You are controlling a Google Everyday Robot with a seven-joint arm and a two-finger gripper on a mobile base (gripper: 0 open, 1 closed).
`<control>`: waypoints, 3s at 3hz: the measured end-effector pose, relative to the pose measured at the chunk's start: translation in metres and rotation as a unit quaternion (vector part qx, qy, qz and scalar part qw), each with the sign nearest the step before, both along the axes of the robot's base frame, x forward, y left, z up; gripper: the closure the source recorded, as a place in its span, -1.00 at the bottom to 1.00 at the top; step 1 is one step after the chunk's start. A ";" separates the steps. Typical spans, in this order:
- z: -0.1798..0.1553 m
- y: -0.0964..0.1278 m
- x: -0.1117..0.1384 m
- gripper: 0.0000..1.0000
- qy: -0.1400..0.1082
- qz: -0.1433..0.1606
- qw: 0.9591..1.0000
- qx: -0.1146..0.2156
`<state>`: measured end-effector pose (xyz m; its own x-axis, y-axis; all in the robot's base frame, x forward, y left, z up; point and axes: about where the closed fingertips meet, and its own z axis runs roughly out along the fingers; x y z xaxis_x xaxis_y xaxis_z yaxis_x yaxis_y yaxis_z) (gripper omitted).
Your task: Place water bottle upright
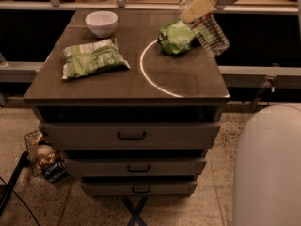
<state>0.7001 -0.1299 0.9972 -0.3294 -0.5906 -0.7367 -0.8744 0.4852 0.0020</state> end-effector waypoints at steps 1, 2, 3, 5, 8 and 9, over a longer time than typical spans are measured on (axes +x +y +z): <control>0.021 -0.001 -0.009 1.00 -0.011 0.036 0.992 0.119; 0.038 -0.006 -0.012 1.00 -0.024 0.064 0.969 0.237; 0.042 -0.015 -0.007 1.00 -0.049 0.071 0.952 0.293; 0.017 -0.027 0.008 1.00 -0.133 0.032 0.942 0.306; -0.009 -0.016 0.000 1.00 -0.170 0.056 0.908 0.379; -0.007 -0.016 -0.007 1.00 -0.200 0.070 0.902 0.377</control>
Offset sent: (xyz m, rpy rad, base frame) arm -0.0176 -0.0258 0.0617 0.6518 -0.0621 0.1791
